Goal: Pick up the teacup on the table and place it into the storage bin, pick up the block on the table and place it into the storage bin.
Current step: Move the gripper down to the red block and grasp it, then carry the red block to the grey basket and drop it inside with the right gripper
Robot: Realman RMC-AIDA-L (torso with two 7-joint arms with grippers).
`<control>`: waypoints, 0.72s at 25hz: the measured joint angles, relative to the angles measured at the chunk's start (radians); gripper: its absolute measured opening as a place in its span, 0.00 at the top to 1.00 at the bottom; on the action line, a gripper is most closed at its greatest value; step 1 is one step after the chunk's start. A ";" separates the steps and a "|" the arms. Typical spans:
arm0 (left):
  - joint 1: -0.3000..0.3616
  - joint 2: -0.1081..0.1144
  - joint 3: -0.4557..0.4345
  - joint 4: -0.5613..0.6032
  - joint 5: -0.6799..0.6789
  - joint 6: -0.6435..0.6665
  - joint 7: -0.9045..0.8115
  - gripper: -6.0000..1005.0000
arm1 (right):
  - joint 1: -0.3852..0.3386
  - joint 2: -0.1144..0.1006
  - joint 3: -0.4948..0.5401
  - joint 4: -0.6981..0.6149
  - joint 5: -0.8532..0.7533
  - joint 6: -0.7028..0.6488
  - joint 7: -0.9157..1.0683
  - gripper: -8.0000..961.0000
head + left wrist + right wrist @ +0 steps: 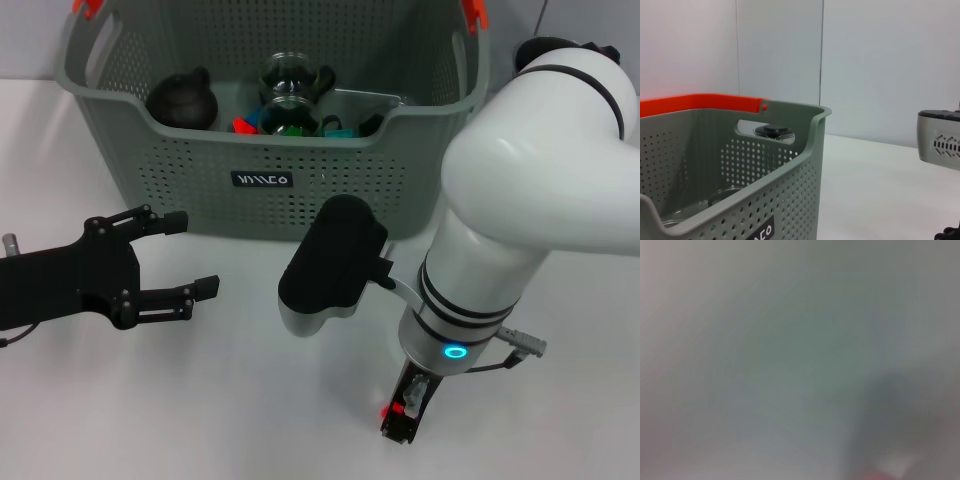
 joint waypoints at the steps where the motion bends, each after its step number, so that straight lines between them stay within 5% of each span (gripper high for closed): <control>1: 0.000 0.000 0.000 0.000 0.000 0.000 0.000 0.12 | -0.002 0.000 0.000 -0.004 0.000 0.001 0.000 0.64; 13: 0.003 0.000 0.000 0.000 0.000 0.000 0.000 0.12 | -0.016 -0.007 0.001 -0.025 -0.003 -0.003 0.002 0.78; 18: 0.008 0.000 -0.003 0.000 0.001 0.001 0.000 0.12 | -0.071 -0.020 0.091 -0.130 -0.044 -0.025 -0.012 0.78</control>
